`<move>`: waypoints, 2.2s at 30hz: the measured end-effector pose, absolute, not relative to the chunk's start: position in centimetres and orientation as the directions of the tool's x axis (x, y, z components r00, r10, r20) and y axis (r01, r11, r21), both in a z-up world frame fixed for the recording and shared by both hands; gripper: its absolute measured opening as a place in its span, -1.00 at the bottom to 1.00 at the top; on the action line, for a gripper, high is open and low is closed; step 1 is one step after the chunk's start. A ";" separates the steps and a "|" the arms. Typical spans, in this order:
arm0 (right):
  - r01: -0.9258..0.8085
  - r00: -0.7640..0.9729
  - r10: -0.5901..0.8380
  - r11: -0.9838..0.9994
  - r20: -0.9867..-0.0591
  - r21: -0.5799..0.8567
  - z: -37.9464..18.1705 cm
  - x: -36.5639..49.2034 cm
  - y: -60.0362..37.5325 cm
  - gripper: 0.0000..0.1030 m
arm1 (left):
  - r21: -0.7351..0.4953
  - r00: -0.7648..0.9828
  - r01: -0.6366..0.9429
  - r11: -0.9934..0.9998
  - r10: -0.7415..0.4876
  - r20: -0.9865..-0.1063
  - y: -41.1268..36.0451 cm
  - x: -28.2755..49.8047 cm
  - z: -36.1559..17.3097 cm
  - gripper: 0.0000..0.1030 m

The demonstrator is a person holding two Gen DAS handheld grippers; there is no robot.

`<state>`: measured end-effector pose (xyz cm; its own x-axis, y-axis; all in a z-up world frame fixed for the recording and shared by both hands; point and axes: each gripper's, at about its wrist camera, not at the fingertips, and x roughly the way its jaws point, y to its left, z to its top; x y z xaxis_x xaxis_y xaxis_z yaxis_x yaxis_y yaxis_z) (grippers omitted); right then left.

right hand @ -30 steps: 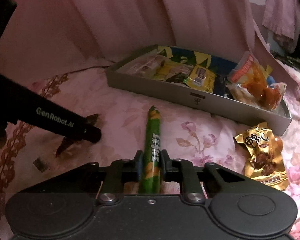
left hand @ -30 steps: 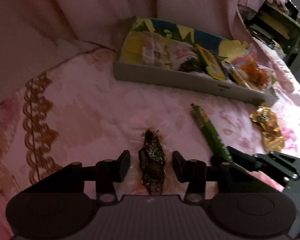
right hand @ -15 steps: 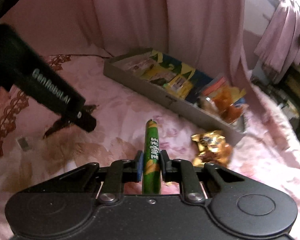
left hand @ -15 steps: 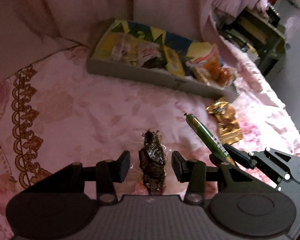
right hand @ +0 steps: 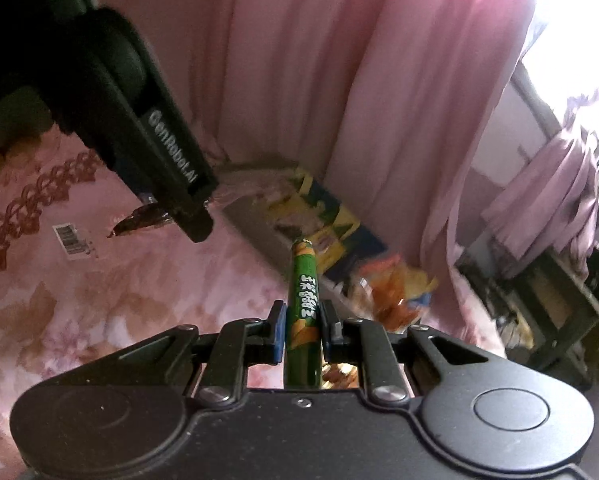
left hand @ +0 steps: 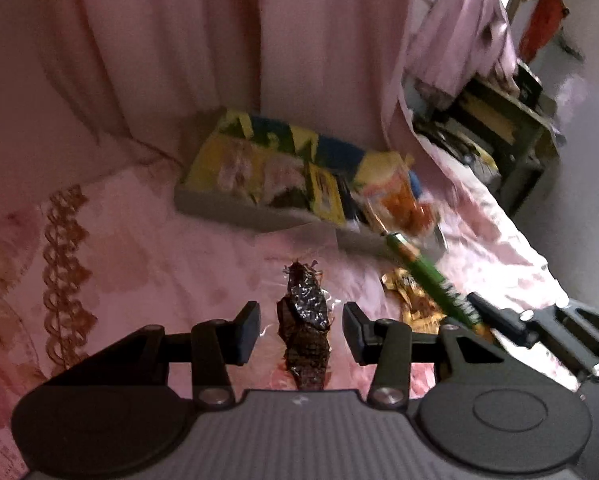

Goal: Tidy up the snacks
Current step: 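Carry the brown snack into the tray with the left tool while the right tool carries the sausage there, then open both tools over the tray to release the snacks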

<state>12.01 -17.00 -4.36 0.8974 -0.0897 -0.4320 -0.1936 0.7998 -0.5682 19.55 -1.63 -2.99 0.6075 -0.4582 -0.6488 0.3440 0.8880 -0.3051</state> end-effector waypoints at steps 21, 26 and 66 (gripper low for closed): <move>-0.126 0.951 -0.046 0.843 -0.305 -0.523 -6.4 28.0 -23.1 -0.64 | -0.218 0.750 0.332 0.918 -0.397 -0.529 -8.9 35.7 -1.8 -0.04; -0.141 0.924 -0.052 0.873 -0.378 -0.467 -8.1 31.7 -24.5 -0.64 | -0.184 0.744 0.324 0.928 -0.370 -0.556 -11.0 39.4 -4.3 -0.04; -0.005 0.977 -0.052 0.964 -0.206 -0.266 0.6 23.1 -26.5 0.60 | -0.122 0.859 0.243 0.962 -0.272 -0.434 -10.5 29.9 3.5 0.98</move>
